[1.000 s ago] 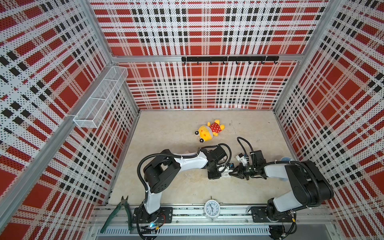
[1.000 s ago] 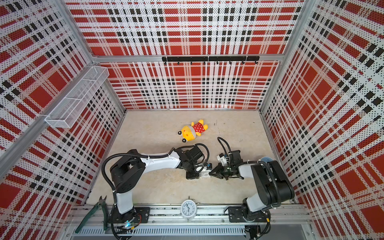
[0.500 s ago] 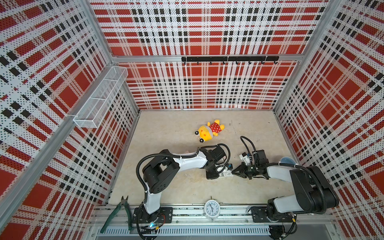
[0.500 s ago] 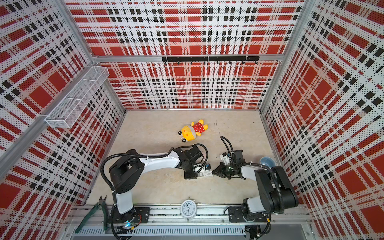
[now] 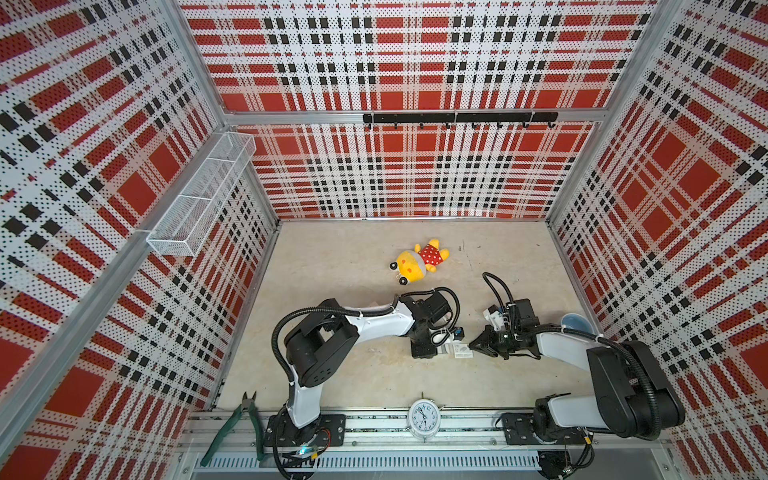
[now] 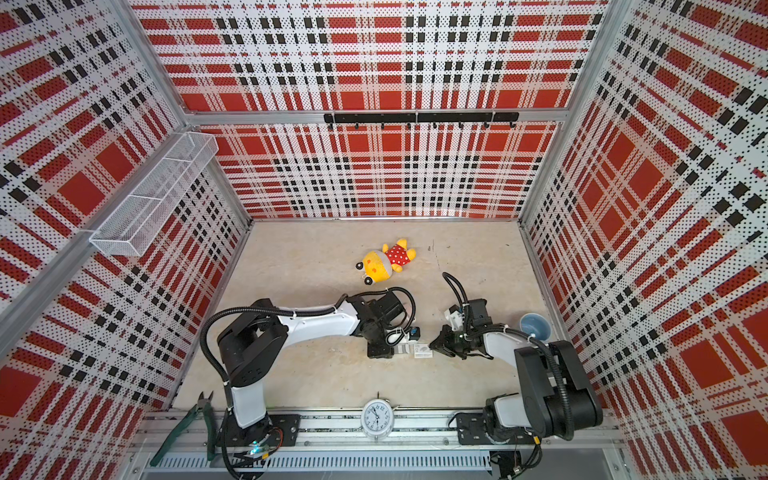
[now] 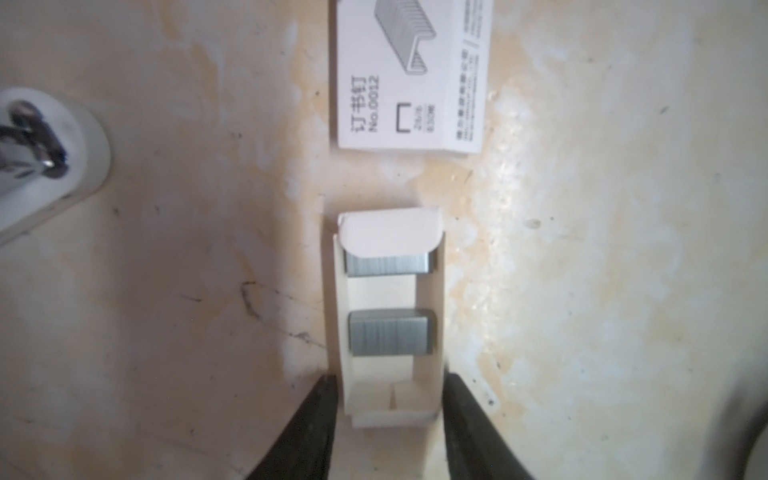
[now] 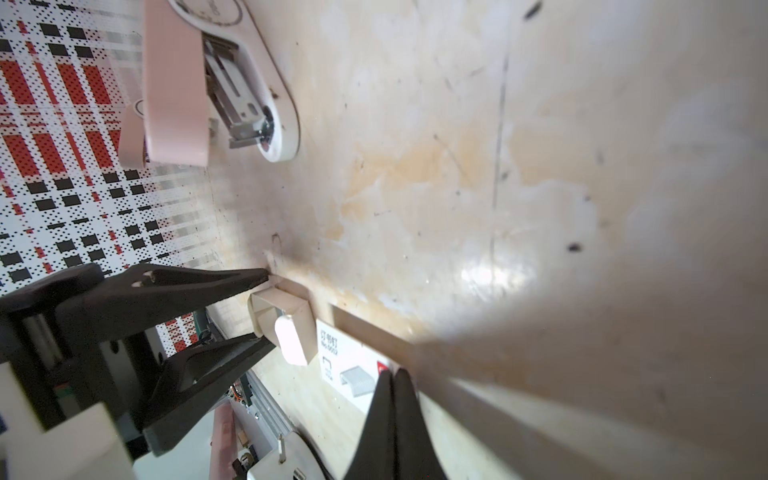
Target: Load the staples into the stapler
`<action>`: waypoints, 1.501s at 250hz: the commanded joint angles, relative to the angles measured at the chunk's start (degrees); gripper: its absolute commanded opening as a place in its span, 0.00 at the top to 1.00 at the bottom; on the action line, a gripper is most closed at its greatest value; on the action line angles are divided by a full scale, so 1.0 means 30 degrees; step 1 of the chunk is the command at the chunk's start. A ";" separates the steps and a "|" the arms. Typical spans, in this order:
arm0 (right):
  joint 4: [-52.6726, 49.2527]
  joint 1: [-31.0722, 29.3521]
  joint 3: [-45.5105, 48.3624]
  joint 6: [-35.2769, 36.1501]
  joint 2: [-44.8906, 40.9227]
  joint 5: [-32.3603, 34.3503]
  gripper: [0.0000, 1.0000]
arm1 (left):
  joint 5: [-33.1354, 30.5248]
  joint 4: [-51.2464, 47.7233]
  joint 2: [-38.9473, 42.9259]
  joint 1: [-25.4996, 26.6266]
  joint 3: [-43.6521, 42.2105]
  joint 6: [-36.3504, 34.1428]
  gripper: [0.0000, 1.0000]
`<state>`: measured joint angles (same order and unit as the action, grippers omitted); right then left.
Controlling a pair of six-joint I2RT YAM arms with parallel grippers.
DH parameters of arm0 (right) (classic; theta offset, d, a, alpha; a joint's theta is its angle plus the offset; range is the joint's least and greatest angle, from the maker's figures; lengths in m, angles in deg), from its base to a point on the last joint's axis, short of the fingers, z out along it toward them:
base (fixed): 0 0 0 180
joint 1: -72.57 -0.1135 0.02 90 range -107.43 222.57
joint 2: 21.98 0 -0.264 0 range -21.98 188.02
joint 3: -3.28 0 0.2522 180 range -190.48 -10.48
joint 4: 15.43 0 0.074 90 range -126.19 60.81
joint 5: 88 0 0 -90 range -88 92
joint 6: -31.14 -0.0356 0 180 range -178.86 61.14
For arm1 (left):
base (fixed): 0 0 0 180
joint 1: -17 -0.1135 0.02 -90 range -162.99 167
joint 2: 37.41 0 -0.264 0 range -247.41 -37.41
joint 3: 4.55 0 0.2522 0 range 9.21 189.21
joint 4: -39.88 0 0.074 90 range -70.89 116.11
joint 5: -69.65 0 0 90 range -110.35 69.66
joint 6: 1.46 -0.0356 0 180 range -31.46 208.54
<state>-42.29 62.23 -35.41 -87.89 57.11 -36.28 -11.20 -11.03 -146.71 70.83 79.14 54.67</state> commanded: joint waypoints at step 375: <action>-0.9766 0.2993 -0.4317 0.0436 -0.9664 0.7136 0.58 | -0.1925 -1.0166 -0.7224 -0.0572 1.6826 -1.2618 0.23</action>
<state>-69.90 70.44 -49.70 -86.73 30.69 -14.62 -16.16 -40.49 -165.81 67.90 127.51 23.42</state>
